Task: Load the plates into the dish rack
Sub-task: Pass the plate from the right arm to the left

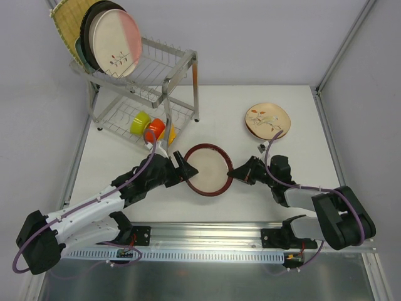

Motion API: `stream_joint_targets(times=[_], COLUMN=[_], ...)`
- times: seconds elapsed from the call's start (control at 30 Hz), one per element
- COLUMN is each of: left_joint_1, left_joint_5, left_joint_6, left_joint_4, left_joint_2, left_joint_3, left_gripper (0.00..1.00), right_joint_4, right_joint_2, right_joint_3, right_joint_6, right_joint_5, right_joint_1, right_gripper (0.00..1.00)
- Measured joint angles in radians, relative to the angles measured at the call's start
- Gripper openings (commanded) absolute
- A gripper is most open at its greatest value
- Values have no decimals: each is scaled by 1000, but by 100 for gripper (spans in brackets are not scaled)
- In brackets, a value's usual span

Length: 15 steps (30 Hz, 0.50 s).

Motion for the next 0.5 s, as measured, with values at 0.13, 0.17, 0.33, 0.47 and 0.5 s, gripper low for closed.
stream_joint_targets(times=[0.13, 0.17, 0.33, 0.47, 0.5], left_joint_1=[-9, -9, -11, -21, -21], left_joint_5=[0, 0, 0, 0, 0], left_joint_6=[0, 0, 1, 1, 2], left_joint_4=[8, 11, 26, 37, 40], left_joint_2=[4, 5, 5, 6, 6], left_joint_3=[0, 0, 0, 0, 0], left_gripper=[72, 70, 60, 52, 50], right_joint_4=[18, 24, 44, 48, 48], right_joint_2=[-2, -2, -5, -5, -5], right_joint_3=[5, 6, 6, 10, 11], right_joint_6=[13, 16, 23, 24, 24], right_joint_5=[-5, -8, -10, -13, -14], right_joint_1=[13, 15, 24, 34, 35], right_gripper=[1, 1, 1, 1, 1])
